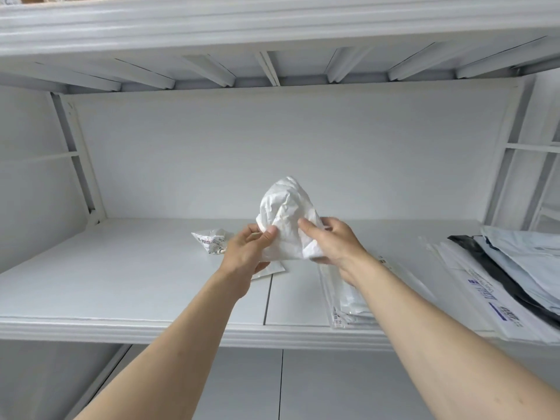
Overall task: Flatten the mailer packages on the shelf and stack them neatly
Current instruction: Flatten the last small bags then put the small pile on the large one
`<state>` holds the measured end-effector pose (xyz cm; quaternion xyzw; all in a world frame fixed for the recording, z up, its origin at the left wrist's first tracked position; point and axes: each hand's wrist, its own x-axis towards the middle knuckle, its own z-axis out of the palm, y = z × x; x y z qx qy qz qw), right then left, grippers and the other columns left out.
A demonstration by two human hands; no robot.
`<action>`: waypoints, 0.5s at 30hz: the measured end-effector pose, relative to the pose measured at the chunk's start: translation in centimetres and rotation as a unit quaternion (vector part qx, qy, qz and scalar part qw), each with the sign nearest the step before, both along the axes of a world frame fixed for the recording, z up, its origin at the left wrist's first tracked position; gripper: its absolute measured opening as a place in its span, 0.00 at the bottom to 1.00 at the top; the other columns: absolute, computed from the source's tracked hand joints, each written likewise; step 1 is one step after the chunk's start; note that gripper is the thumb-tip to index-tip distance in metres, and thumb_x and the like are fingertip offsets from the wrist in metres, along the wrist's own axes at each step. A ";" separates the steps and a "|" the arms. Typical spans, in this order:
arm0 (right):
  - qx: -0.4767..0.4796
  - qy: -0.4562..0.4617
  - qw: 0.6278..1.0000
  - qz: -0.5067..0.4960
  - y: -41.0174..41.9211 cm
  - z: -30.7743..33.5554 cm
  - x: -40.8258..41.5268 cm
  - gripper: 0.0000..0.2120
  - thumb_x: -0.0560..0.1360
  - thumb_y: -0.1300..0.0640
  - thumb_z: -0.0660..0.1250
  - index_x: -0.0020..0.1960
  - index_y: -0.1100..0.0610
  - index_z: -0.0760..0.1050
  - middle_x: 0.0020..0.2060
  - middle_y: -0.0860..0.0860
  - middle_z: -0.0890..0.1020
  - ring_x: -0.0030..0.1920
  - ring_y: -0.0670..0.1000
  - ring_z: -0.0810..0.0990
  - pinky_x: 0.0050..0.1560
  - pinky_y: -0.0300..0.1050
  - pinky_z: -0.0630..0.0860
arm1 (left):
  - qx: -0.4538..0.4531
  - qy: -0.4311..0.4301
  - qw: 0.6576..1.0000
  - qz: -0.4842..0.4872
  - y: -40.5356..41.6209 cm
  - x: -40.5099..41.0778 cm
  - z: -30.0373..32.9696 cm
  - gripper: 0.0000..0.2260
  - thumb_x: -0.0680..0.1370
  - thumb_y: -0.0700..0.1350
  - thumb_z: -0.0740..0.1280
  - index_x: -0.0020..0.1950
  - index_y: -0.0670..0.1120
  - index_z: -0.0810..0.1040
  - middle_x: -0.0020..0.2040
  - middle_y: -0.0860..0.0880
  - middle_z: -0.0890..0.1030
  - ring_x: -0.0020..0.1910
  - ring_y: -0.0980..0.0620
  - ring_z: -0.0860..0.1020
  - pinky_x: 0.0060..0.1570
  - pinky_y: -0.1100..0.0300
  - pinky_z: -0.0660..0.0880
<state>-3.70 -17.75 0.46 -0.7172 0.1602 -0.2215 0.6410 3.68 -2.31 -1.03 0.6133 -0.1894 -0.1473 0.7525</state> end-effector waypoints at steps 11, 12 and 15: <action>-0.165 0.005 0.986 -0.003 -2.2 -0.1 -3.1 0.06 0.76 0.55 0.72 0.42 0.52 0.77 0.30 0.50 0.73 0.27 0.50 0.69 0.28 0.41 0.69 | -0.007 -0.060 0.998 0.014 2.6 0.4 0.8 0.07 0.78 0.42 0.69 0.42 0.48 0.74 0.41 0.52 0.83 0.45 0.53 0.82 0.53 0.54 0.75; -0.177 0.012 0.984 0.004 -2.4 -0.2 -3.4 0.06 0.75 0.54 0.72 0.41 0.52 0.77 0.29 0.49 0.73 0.27 0.50 0.69 0.29 0.42 0.68 | 0.002 -0.076 0.997 0.027 3.2 0.9 0.8 0.06 0.78 0.41 0.69 0.44 0.47 0.74 0.39 0.51 0.83 0.43 0.52 0.81 0.51 0.55 0.76; -0.196 0.015 0.980 0.035 -2.0 -0.2 -3.6 0.09 0.75 0.56 0.72 0.38 0.51 0.77 0.23 0.41 0.74 0.26 0.46 0.69 0.31 0.39 0.68 | 0.029 -0.113 0.991 0.064 4.1 1.7 0.8 0.09 0.77 0.37 0.69 0.42 0.45 0.71 0.36 0.50 0.82 0.36 0.51 0.79 0.43 0.58 0.76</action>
